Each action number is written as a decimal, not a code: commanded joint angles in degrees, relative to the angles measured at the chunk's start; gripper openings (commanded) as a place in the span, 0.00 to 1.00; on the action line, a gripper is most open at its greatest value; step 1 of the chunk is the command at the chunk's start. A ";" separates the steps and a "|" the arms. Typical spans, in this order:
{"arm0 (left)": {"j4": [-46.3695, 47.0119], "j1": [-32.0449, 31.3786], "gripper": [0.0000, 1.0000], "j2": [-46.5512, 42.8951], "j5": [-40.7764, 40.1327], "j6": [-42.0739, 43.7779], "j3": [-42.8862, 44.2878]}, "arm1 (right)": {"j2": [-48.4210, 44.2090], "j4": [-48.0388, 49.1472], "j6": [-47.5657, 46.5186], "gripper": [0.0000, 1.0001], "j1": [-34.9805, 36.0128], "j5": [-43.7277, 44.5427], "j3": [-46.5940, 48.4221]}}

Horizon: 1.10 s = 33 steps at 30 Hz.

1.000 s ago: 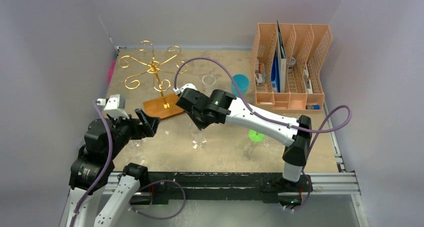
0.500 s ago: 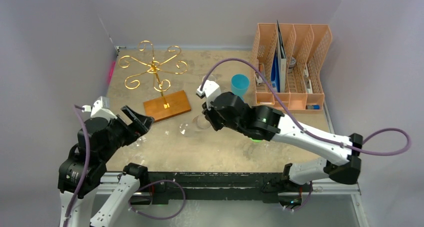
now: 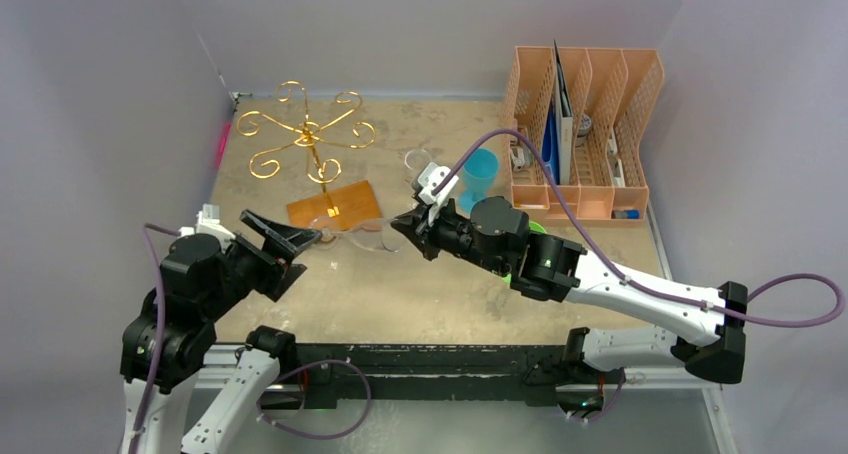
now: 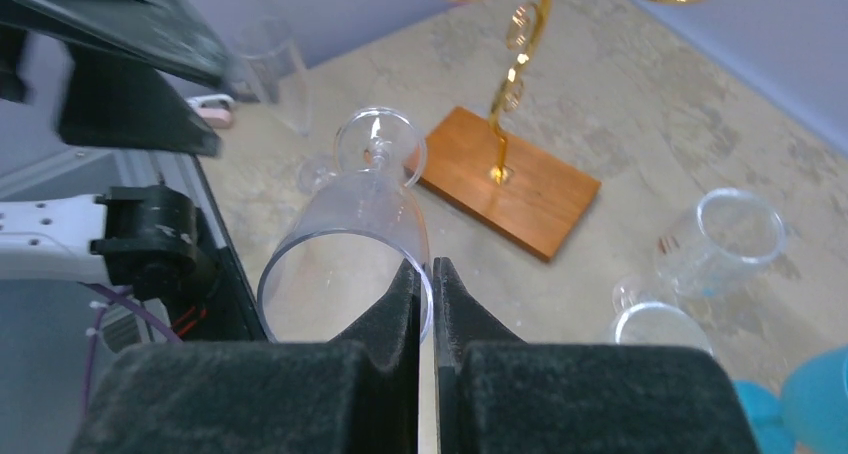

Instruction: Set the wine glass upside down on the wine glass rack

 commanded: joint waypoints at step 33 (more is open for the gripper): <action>14.29 0.24 0.27 5.90 4.31 -32.62 -11.40 | -0.71 22.43 -4.96 0.00 0.22 -9.48 -6.37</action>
